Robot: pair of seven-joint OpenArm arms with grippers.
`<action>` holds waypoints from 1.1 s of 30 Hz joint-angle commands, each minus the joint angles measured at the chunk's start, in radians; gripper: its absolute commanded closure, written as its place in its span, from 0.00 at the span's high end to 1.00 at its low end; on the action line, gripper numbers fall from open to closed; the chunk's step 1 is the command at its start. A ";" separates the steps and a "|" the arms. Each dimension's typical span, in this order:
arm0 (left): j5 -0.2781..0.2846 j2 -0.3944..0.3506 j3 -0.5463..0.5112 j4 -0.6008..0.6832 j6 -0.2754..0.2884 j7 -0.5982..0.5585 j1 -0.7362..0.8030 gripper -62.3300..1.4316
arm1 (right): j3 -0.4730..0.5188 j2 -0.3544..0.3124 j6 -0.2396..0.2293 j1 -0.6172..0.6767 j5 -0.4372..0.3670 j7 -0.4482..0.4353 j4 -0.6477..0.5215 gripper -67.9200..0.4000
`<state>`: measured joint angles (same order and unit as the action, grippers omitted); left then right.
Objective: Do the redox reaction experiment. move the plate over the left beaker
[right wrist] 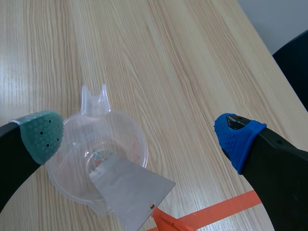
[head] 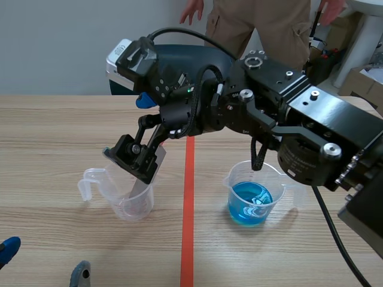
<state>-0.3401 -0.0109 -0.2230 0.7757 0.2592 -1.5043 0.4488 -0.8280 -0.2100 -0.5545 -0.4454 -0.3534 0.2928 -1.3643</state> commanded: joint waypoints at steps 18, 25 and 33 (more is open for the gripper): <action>0.006 -0.001 -0.002 0.004 -0.002 -0.018 -0.003 1.00 | 0.044 -0.103 0.017 -0.019 -0.164 0.027 -0.188 1.00; 0.006 -0.001 -0.002 0.004 -0.002 -0.018 -0.003 1.00 | 0.044 -0.103 0.017 -0.019 -0.163 0.026 -0.188 1.00; 0.006 -0.001 -0.002 0.004 -0.002 -0.018 -0.003 1.00 | 0.044 -0.103 0.017 -0.019 -0.163 0.026 -0.188 1.00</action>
<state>-0.3401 -0.0109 -0.2230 0.7757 0.2592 -1.5043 0.4488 -0.7872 -0.3134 -0.5385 -0.4454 -0.5060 0.3378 -1.5433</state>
